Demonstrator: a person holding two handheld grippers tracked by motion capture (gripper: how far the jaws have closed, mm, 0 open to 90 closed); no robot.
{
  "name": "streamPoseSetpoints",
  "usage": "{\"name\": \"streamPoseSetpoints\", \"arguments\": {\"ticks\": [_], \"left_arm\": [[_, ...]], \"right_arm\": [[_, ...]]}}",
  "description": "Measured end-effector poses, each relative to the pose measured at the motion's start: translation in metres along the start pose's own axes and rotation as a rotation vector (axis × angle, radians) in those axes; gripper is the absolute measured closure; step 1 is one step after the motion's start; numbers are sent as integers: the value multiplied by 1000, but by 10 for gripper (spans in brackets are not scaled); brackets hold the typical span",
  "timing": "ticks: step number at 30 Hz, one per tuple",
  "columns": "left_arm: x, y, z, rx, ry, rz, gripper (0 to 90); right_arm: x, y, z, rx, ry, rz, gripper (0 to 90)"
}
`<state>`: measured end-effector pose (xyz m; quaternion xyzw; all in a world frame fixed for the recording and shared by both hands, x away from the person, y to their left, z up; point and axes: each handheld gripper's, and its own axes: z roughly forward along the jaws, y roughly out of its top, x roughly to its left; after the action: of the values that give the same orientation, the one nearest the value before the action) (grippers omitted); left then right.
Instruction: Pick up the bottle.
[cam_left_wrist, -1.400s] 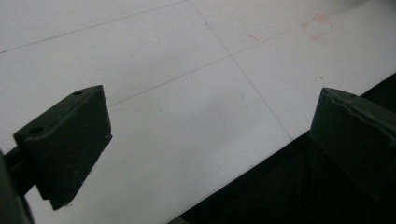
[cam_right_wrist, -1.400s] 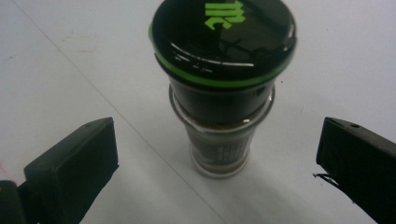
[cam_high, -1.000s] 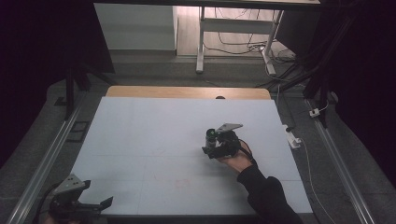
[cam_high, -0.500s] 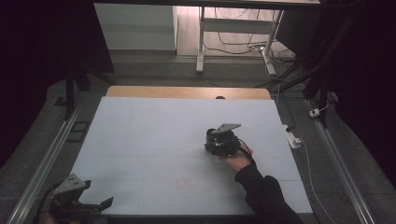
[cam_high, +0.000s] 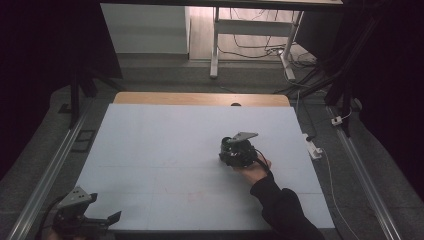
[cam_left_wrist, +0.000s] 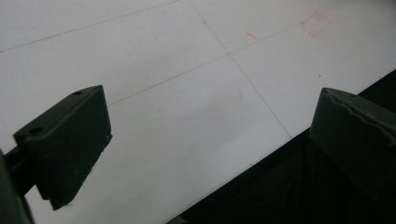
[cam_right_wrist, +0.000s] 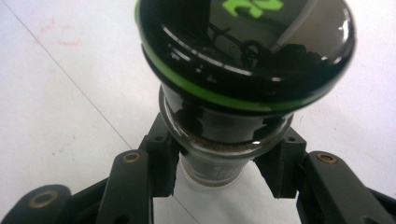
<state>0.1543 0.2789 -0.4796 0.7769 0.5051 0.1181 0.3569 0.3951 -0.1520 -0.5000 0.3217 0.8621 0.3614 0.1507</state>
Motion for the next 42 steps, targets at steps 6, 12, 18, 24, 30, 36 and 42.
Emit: {"name": "streamPoseSetpoints", "arguments": {"ticks": [6,12,18,24,30,36,42], "left_arm": [[0,0,0,-2,-2,-1,0],[0,0,0,-4,0,1,0],[-1,0,-1,-9,4,4,0],[-1,0,-1,-8,1,8,0],[-1,0,-1,-9,-1,9,0],[-1,0,-1,-9,-9,6,0],[0,0,-1,-8,-15,7,0]], "right_arm": [[-1,4,-7,-13,25,23,531],[1,8,-15,-17,42,3,531],[5,12,-23,-24,53,-22,531],[9,14,-29,-17,85,-26,531],[16,19,-36,-19,108,-42,531],[23,23,-42,-22,151,-49,531],[33,27,-46,-13,184,-69,531]]}}
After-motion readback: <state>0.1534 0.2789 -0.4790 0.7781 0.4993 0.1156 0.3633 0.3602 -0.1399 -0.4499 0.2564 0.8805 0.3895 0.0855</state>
